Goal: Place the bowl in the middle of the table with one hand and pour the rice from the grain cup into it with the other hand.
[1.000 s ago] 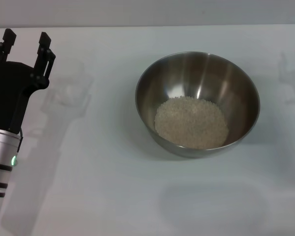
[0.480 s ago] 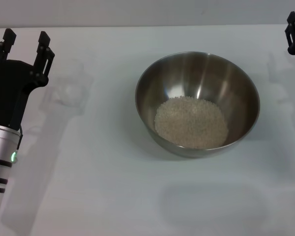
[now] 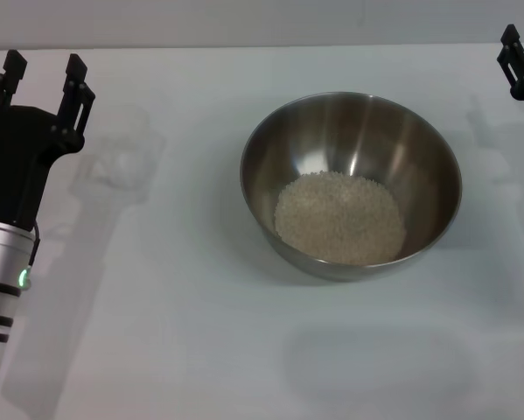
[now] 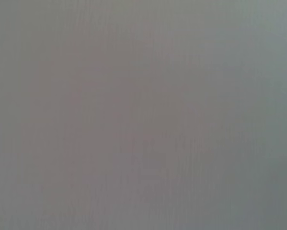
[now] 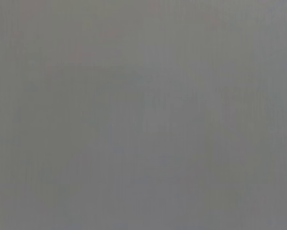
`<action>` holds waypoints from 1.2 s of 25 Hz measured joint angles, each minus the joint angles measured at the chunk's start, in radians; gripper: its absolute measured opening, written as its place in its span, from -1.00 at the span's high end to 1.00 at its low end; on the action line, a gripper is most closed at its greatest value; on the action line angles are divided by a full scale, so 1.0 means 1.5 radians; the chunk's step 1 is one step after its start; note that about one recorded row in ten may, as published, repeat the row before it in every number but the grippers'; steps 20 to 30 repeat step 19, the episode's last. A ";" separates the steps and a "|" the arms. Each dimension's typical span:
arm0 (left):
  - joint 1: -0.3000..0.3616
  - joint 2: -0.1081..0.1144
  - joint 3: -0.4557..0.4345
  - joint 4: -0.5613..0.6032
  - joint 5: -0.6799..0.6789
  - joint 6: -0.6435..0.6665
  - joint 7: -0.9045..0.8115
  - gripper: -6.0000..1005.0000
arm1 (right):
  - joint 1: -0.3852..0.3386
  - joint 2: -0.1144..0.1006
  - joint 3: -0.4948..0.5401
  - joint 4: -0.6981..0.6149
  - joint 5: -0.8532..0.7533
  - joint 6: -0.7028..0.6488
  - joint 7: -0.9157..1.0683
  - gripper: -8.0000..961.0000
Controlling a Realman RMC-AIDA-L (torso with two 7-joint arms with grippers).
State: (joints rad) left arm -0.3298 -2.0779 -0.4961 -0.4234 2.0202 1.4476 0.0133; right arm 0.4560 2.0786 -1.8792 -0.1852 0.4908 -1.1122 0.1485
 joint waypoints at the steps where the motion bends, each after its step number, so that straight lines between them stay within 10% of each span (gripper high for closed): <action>1: 0.000 0.000 0.001 0.000 0.000 0.000 0.000 -0.37 | -0.001 0.000 0.002 -0.001 0.000 -0.001 -0.001 -0.29; 30: -0.005 0.000 0.002 0.005 0.000 -0.032 -0.007 -0.37 | 0.010 0.001 0.004 0.000 0.000 0.005 -0.003 -0.34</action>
